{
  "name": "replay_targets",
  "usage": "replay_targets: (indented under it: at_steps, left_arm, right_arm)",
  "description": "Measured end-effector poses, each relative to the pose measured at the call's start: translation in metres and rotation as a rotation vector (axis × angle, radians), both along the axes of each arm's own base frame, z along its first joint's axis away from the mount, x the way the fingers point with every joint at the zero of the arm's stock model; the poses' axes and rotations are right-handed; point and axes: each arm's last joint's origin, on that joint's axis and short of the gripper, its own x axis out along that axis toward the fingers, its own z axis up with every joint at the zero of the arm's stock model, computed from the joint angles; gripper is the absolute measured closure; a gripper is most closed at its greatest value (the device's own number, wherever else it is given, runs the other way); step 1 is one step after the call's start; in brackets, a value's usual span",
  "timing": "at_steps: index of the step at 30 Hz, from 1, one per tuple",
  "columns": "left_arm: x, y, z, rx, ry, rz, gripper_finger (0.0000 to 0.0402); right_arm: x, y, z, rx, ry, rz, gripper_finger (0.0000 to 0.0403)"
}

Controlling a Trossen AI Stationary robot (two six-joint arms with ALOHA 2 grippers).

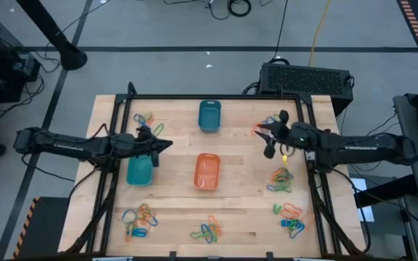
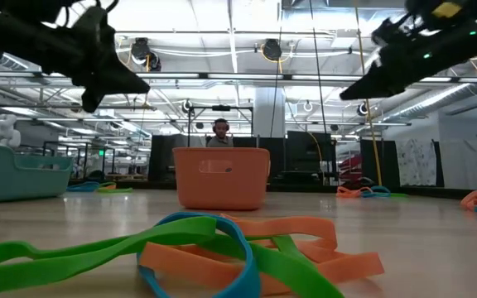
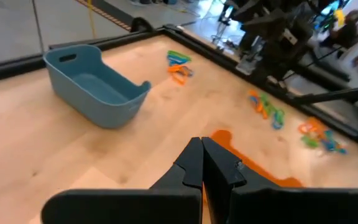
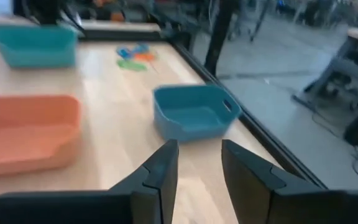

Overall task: Sort rubber bands into baskets
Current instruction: Put the orange rubber band into the orange bin

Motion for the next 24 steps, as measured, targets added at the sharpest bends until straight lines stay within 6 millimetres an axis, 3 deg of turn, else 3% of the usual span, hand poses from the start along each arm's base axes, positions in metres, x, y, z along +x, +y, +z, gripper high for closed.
replay_targets:
  at_steps: [10, 17, 24]
  left_arm:
    - [0.010, 0.010, 0.002, 0.080, -0.039, 0.128, 0.0400]
    - [0.011, 0.014, 0.010, 0.134, -0.111, 0.167, 0.0400]
    - [0.011, 0.014, 0.004, 0.309, 0.028, 0.084, 0.0400]
  right_arm:
    - [0.034, -0.045, -0.007, 0.190, 0.338, -0.096, 0.0275]
    - [0.051, -0.071, -0.014, 0.379, 0.406, -0.261, 0.0275]
    - [0.063, -0.085, -0.021, 0.424, 0.492, -0.300, 0.0275]
